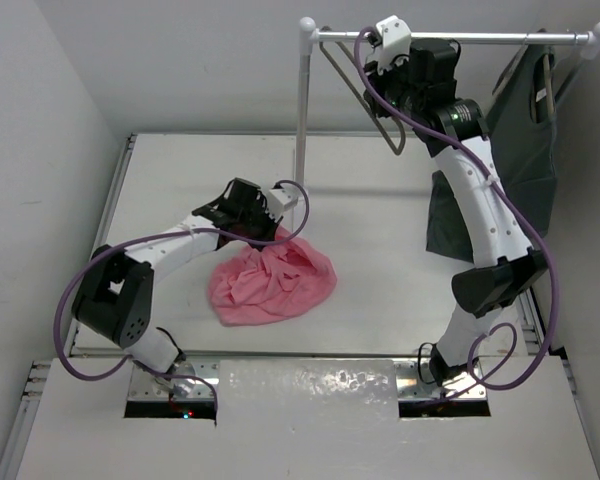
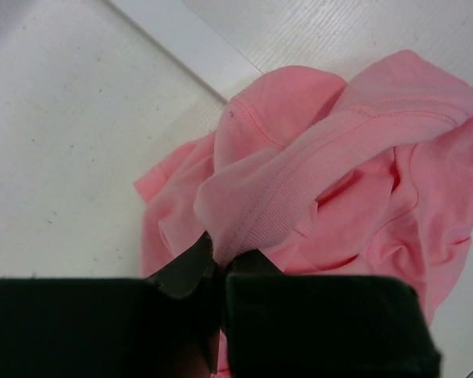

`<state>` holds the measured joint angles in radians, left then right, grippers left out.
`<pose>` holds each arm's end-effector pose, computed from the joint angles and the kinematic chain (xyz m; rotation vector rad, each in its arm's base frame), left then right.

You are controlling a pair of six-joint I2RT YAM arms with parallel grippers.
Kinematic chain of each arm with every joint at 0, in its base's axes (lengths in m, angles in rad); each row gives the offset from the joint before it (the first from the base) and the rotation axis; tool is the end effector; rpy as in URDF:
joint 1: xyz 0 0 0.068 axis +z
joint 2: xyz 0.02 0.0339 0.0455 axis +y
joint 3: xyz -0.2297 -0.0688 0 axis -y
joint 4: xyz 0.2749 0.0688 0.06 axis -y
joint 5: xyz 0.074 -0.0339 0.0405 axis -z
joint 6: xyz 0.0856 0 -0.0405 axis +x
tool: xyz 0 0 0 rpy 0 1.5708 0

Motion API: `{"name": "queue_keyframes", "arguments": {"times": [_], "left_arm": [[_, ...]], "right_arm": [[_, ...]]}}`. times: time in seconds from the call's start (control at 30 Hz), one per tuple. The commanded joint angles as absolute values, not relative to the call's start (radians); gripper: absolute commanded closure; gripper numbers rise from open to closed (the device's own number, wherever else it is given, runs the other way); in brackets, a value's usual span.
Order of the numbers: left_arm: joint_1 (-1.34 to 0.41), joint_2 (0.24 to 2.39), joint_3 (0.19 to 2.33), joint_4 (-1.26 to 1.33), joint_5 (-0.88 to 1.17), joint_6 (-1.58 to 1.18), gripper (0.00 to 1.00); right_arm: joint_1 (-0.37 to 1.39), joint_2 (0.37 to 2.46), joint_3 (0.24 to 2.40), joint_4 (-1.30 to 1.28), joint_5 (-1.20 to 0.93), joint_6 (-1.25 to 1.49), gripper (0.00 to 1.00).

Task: Place the t-shirt on the hanger
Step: Pick up the hanger from the clothesline.

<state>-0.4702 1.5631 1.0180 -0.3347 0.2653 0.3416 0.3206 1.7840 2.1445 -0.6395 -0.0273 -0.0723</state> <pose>0.3323 -0.1941 0.1313 1.0724 2.1981 -0.3818 0.4340 0.1466 0.4472 -0.3806 1.8148 0.1982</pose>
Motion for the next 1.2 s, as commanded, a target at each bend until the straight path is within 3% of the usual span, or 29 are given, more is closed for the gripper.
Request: {"name": "queue_keyframes", "arguments": {"times": [0.0,0.1,0.17,0.67,1.0,1.17], "left_arm": [[-0.463,1.519,1.009,-0.299,0.267,0.334,1.0],[-0.463,1.517,1.012,-0.296,0.262,0.337,1.0],[-0.463,1.522,1.015,-0.298,0.261,0.341,1.0],[-0.463,1.542,1.023,-0.293,0.258,0.344,1.0],[-0.463,1.566,1.058,-0.304,0.256,0.344,1.0],[-0.463,1.575,1.084,-0.31,0.242,0.359,1.0]], "right_arm": [[0.318,1.789,2.128,-0.606,-0.008,-0.101,0.81],[0.318,1.778,2.122,-0.606,-0.006,-0.11,0.87],[0.318,1.773,2.118,-0.598,-0.015,-0.121,1.0],[0.318,1.603,1.999,-0.417,0.029,-0.087,1.0],[0.318,1.482,1.853,-0.486,-0.009,-0.118,1.0],[0.321,1.347,1.619,-0.511,-0.104,-0.074,1.0]]}}
